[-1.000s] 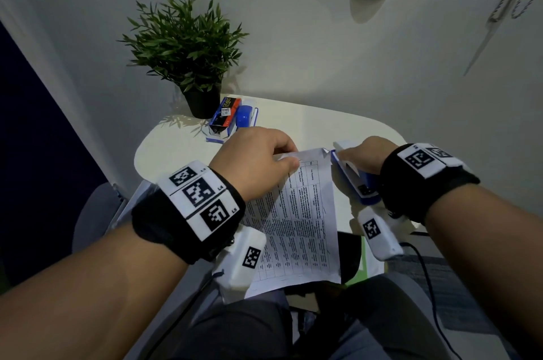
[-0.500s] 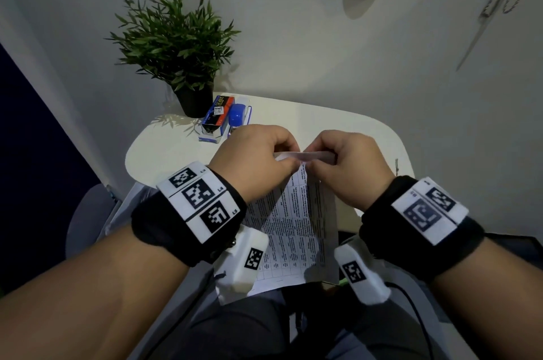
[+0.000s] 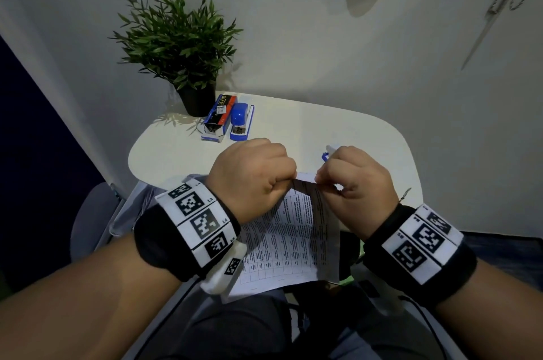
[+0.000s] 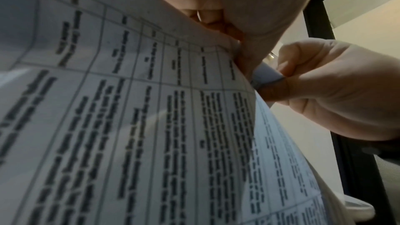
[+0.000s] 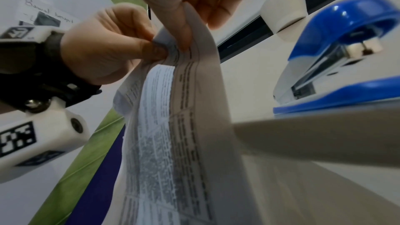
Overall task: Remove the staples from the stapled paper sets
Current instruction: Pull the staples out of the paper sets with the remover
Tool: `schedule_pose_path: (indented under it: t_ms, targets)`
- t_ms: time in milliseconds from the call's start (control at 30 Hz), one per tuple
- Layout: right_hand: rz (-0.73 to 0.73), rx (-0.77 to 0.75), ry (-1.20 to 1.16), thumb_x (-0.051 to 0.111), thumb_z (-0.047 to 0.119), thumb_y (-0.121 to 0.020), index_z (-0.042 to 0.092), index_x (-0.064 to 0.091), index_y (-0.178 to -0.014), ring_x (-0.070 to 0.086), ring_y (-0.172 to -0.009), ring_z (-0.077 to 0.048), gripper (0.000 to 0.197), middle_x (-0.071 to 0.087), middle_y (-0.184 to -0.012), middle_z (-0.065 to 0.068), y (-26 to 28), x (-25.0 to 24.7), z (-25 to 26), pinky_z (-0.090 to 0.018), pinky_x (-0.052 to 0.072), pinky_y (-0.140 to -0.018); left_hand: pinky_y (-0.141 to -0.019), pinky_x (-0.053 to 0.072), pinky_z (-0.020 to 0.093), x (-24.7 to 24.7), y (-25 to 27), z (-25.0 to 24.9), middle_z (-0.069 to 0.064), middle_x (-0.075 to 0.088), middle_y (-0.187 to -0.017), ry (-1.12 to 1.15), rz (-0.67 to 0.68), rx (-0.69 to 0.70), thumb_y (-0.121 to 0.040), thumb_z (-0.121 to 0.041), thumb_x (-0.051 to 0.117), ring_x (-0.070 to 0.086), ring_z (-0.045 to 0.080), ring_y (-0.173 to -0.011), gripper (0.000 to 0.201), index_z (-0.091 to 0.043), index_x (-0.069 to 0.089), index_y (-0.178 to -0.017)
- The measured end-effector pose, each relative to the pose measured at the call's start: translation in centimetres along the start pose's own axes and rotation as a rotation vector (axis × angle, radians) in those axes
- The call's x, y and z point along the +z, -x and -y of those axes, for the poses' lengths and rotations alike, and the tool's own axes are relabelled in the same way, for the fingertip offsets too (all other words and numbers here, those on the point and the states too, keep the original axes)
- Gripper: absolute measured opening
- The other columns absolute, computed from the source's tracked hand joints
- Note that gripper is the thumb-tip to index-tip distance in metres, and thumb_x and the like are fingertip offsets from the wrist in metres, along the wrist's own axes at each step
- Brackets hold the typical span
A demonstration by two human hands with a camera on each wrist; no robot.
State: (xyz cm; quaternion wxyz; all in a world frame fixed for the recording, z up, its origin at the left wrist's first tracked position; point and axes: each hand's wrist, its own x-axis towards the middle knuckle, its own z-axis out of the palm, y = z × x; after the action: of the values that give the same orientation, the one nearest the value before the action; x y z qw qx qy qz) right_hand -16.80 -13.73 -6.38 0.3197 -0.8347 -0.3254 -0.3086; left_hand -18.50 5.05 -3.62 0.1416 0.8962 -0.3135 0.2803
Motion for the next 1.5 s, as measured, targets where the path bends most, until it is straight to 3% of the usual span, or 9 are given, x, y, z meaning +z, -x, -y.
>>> schedule_pose_path:
  t_ms: [233, 433, 600, 767, 867, 1000, 1167, 1267, 1500]
  targets:
    - [-0.016, 0.015, -0.003, 0.062, 0.018, -0.078, 0.014, 0.076, -0.083, 0.049, -0.068, -0.015, 0.016, 0.054, -0.067, -0.002, 0.1, 0.6, 0.2, -0.029, 0.041, -0.055, -0.046, 0.041, 0.032, 0.0, 0.3, 0.2, 0.003, 0.057, -0.060, -0.016, -0.058, 0.030, -0.071, -0.005, 0.067, 0.050, 0.025, -0.055, 0.011, -0.011, 0.066, -0.062]
    - [-0.011, 0.026, -0.031, 0.070, 0.009, -0.073, 0.014, 0.076, -0.082, 0.045, -0.070, -0.010, 0.012, 0.044, -0.071, 0.009, -0.4, 1.4, 0.4, -0.018, 0.031, -0.060, -0.048, 0.039, 0.026, -0.8, 0.8, 0.5, -0.003, 0.057, -0.061, -0.006, 0.015, -0.093, -0.076, -0.021, 0.057, 0.054, 0.022, -0.057, 0.013, -0.017, 0.063, -0.065]
    - [0.027, 0.038, -0.048, 0.069, 0.018, -0.074, 0.017, 0.077, -0.080, 0.048, -0.065, -0.010, 0.009, 0.045, -0.070, 0.010, -1.4, 3.0, 1.6, -0.016, 0.032, -0.058, -0.064, 0.040, 0.027, -1.8, 1.5, 2.0, -0.008, 0.059, -0.080, -0.163, 0.401, -0.356, -0.087, -0.053, 0.049, 0.054, 0.016, -0.082, 0.029, -0.029, 0.064, -0.092]
    - [0.109, 0.087, -0.071, 0.063, 0.025, -0.076, 0.016, 0.076, -0.078, 0.057, -0.064, -0.022, 0.016, 0.054, -0.067, 0.002, -3.5, 5.9, 4.8, -0.024, 0.037, -0.063, -0.062, 0.035, 0.027, -5.0, 3.5, 5.1, -0.009, 0.049, -0.072, -0.121, 0.574, -0.429, -0.085, -0.046, 0.059, 0.052, 0.016, -0.080, 0.022, -0.025, 0.058, -0.081]
    - [0.234, 0.166, 0.007, 0.067, 0.025, -0.079, 0.014, 0.072, -0.101, 0.058, -0.093, -0.032, 0.026, 0.065, -0.094, -0.008, -5.5, 8.2, 6.5, -0.031, 0.039, -0.077, -0.062, 0.038, 0.028, -8.8, 5.4, 7.5, -0.007, 0.054, -0.070, -0.162, 0.469, -0.489, -0.086, -0.043, 0.059, 0.053, 0.016, -0.075, 0.024, -0.019, 0.062, -0.082]
    - [0.540, 0.298, 0.036, 0.065, 0.037, -0.084, 0.015, 0.042, -0.141, 0.031, -0.133, -0.024, 0.065, 0.041, -0.142, -0.007, -7.8, 11.4, 9.1, -0.026, 0.021, -0.107, -0.066, 0.046, 0.032, -15.4, 9.0, 10.7, -0.003, 0.063, -0.079, -0.261, 0.313, -0.655, -0.084, -0.039, 0.063, 0.056, 0.017, -0.075, 0.019, -0.023, 0.068, -0.092]
    - [0.762, 0.240, 0.106, 0.063, 0.045, -0.084, 0.010, 0.021, -0.148, 0.018, -0.141, -0.027, 0.084, 0.026, -0.152, -0.011, -9.1, 18.0, 12.3, -0.034, 0.015, -0.115, -0.063, 0.048, 0.034, -23.5, 15.6, 14.2, -0.008, 0.058, -0.064, -0.300, 0.135, -0.931, -0.080, -0.037, 0.069, 0.055, 0.017, -0.062, 0.019, -0.038, 0.057, -0.065]
    - [0.780, 0.206, 0.200, 0.060, 0.050, -0.082, 0.010, 0.024, -0.145, 0.020, -0.139, -0.032, 0.083, 0.030, -0.149, -0.013, -9.7, 21.8, 13.1, -0.044, 0.022, -0.113, -0.066, 0.052, 0.039, -26.2, 19.1, 15.4, -0.004, 0.059, -0.063, -0.324, 0.017, -1.037, -0.074, -0.054, 0.065, 0.057, 0.021, -0.060, 0.010, -0.046, 0.060, -0.071]
    - [0.879, 0.108, 0.440, 0.052, 0.055, -0.085, 0.015, 0.003, -0.150, 0.002, -0.145, -0.034, 0.091, 0.001, -0.158, -0.016, -8.6, 24.7, 13.5, -0.053, 0.009, -0.116, -0.067, 0.040, 0.032, -19.6, 22.8, 19.1, 0.022, 0.062, -0.074, -0.349, -0.235, -1.074, -0.083, -0.026, 0.063, 0.059, 0.034, -0.074, 0.026, 0.000, 0.067, -0.085]
